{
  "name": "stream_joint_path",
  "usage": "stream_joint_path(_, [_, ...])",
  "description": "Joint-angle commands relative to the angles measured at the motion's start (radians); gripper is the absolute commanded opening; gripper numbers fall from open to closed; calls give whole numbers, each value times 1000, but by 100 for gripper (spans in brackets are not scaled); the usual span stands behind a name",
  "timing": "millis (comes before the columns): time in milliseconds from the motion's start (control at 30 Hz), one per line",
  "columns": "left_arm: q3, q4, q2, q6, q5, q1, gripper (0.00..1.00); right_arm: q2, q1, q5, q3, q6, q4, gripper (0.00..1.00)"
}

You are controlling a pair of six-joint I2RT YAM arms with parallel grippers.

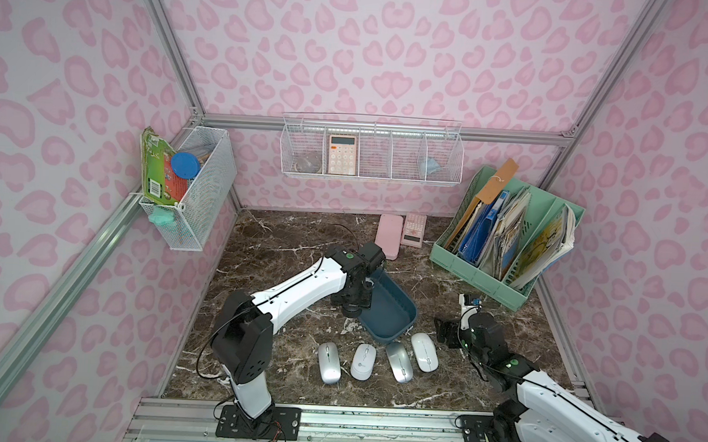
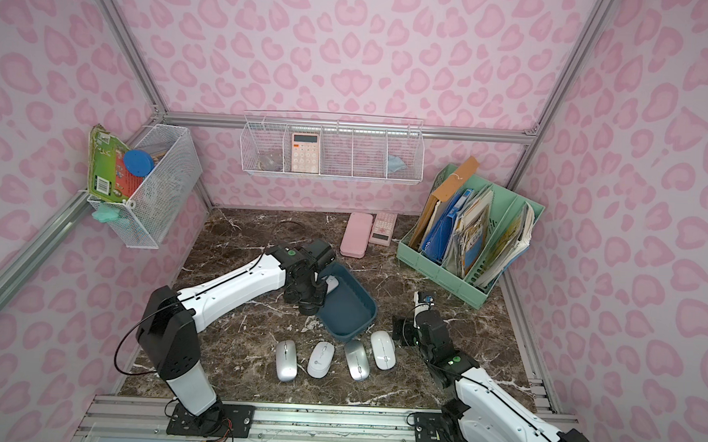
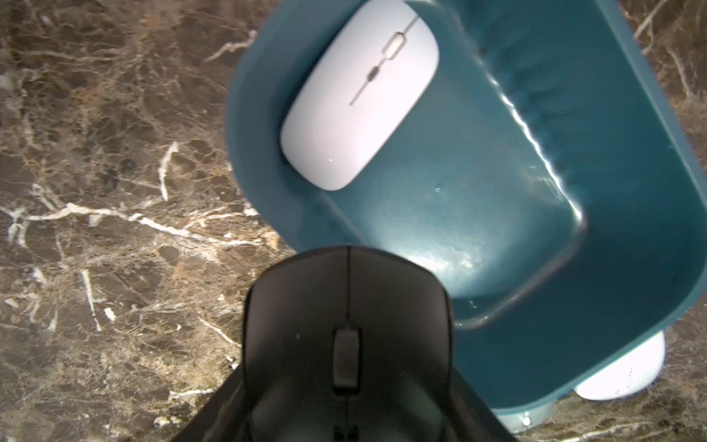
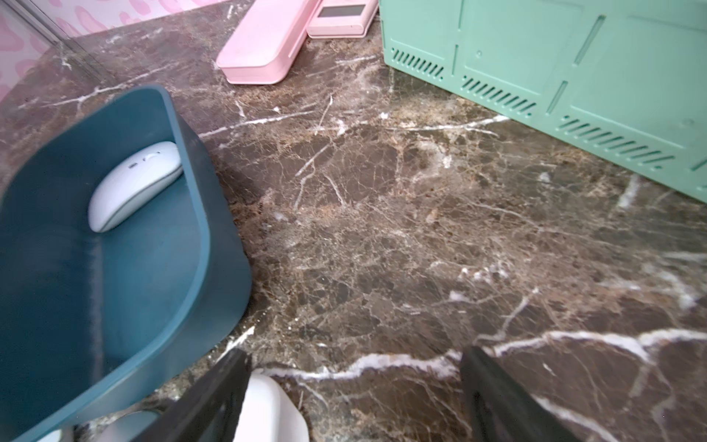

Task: Take out the mouse from the storage box
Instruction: Pick up the mouse from the storage box, then place the mouse at the center of the board.

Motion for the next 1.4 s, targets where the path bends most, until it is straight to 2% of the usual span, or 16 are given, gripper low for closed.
stream_joint_path(0, [-74, -12, -58, -43, -30, 28, 44, -7, 1, -19, 40, -20, -27, 89])
stream_joint_path(267, [-277, 47, -206, -112, -10, 118, 45, 30, 13, -26, 97, -31, -48, 89])
stream_joint_path(767, [-510, 72, -414, -212, -10, 259, 48, 117, 142, 61, 169, 13, -87, 89])
stream_joint_path(1000, [-570, 122, -407, -207, 22, 299, 48, 155, 178, 86, 198, 26, -98, 89])
stream_joint_path(1367, [-628, 214, -302, -196, 77, 354, 49, 199, 215, 112, 229, 49, -112, 89])
